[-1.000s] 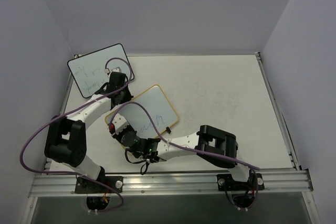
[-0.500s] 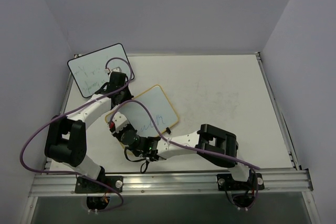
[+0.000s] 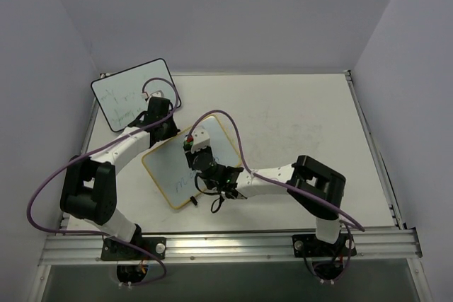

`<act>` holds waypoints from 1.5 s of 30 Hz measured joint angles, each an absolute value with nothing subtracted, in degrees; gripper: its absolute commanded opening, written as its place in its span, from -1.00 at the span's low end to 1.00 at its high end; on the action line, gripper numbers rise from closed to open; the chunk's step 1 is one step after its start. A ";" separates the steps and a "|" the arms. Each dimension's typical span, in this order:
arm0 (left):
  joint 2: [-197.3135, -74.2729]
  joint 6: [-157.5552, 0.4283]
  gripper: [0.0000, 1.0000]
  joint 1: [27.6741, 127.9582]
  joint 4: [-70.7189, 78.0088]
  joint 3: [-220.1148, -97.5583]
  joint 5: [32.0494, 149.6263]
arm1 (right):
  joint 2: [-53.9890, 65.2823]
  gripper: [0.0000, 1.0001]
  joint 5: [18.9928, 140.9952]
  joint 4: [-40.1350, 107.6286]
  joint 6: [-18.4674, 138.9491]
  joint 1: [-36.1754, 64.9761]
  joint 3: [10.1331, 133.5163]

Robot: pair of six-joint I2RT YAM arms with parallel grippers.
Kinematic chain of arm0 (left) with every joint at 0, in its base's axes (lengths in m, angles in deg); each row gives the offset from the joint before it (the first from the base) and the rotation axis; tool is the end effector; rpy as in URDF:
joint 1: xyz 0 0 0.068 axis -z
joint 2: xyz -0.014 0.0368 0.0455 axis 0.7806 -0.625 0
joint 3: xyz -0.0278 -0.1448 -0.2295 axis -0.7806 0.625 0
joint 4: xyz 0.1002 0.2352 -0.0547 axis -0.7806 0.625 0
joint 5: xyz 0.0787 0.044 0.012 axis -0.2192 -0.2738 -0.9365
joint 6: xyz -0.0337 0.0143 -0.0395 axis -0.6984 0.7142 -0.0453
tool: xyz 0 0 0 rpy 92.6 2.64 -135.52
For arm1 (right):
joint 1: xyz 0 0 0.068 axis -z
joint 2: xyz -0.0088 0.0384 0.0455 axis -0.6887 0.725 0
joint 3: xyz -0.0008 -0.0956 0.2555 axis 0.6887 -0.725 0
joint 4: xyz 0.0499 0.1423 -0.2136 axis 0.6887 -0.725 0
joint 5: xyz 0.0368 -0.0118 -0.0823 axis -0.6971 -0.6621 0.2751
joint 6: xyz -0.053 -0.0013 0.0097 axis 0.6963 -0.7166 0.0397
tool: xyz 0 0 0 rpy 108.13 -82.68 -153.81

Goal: Erase the whiteboard

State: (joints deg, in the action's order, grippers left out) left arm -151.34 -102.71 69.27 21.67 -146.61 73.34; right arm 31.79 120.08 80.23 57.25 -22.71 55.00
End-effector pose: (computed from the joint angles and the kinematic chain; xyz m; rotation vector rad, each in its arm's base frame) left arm 0.3250 -0.0993 0.2230 -0.4445 2.3494 -0.2536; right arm 0.1825 0.3672 0.2176 -0.3588 1.5982 0.5683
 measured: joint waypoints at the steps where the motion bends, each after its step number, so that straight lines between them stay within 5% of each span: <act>1: -151.34 -102.71 -0.95 69.27 21.67 -146.61 73.32 | 31.00 -0.76 120.48 80.23 56.49 -21.84 53.84; 19: -151.34 -102.71 -0.95 69.27 20.38 -146.13 73.89 | 24.81 -0.74 120.93 85.65 49.89 -14.97 40.48; 35: -151.34 -102.75 -0.95 69.27 18.20 -145.39 74.63 | 30.71 -0.76 122.14 87.73 52.44 -27.50 45.62; 45: -151.34 -102.82 -0.95 69.27 17.04 -145.04 74.94 | 29.88 -0.77 122.62 87.92 50.00 -26.34 44.22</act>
State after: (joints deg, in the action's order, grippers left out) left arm -151.34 -102.82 69.27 17.04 -145.04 74.94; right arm 29.88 122.62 87.92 50.00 -26.34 44.22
